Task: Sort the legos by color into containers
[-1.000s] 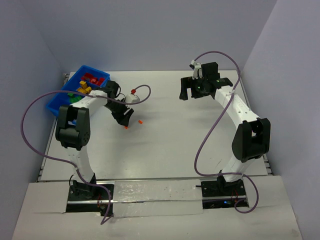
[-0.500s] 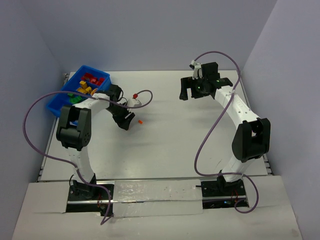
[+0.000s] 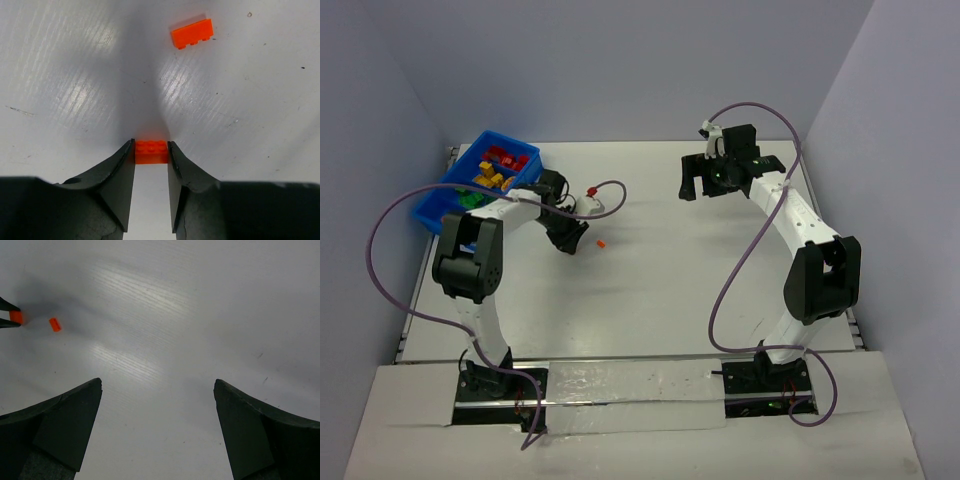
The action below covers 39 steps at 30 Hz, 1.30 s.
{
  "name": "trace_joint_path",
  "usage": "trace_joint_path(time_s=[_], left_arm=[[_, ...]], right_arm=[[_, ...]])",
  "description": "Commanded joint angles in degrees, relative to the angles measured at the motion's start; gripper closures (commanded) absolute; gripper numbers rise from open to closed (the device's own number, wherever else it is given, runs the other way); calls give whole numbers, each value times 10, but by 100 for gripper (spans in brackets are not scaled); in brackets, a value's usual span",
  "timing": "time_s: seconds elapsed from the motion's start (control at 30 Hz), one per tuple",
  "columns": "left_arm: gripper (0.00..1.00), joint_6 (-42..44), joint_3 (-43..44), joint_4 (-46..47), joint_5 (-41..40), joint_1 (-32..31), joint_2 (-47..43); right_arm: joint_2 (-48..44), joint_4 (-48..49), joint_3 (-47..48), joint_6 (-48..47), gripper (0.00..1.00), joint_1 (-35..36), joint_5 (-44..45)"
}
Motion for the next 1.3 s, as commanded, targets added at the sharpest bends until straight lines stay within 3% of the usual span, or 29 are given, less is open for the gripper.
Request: trace_joint_path(time_s=[0.0, 0.23, 0.43, 0.57, 0.77, 0.93, 1.27], left_arm=[[68, 6, -11, -1, 0, -4, -26], [80, -1, 20, -61, 8, 16, -80], [97, 26, 83, -162, 67, 132, -141], [99, 58, 140, -216, 75, 234, -134], [100, 58, 207, -193, 44, 352, -93], [100, 63, 251, -172, 30, 391, -36], [94, 59, 247, -118, -7, 393, 12]], right_arm=[[3, -1, 24, -9, 0, 4, 2], [4, -3, 26, -8, 0, 4, -3], [5, -4, 28, -7, 0, 5, -15], [13, -6, 32, -6, 0, 6, -23], [18, -9, 38, -8, 0, 10, -29], [19, -14, 41, -11, 0, 12, -31], [26, -19, 45, -14, 0, 14, -32]])
